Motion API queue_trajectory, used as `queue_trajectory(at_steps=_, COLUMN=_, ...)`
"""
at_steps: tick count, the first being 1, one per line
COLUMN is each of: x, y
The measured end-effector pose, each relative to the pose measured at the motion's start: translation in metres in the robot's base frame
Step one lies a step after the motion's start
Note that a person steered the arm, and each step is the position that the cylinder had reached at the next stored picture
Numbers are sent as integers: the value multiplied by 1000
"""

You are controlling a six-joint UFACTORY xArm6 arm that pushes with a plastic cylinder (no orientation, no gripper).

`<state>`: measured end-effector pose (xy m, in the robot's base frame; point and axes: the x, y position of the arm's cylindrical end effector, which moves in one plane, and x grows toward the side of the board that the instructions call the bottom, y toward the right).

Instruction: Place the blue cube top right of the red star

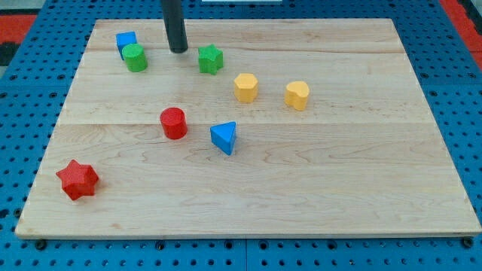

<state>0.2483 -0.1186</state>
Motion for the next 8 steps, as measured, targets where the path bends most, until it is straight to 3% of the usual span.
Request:
queue_trajectory(at_steps=1, x=-27, y=-58)
queue_trajectory(at_steps=2, x=-4, y=-92)
queue_trajectory(at_steps=4, x=87, y=-78)
queue_trajectory(at_steps=5, x=122, y=-112)
queue_trajectory(at_steps=7, x=96, y=-167)
queue_trajectory(at_steps=8, x=146, y=-155)
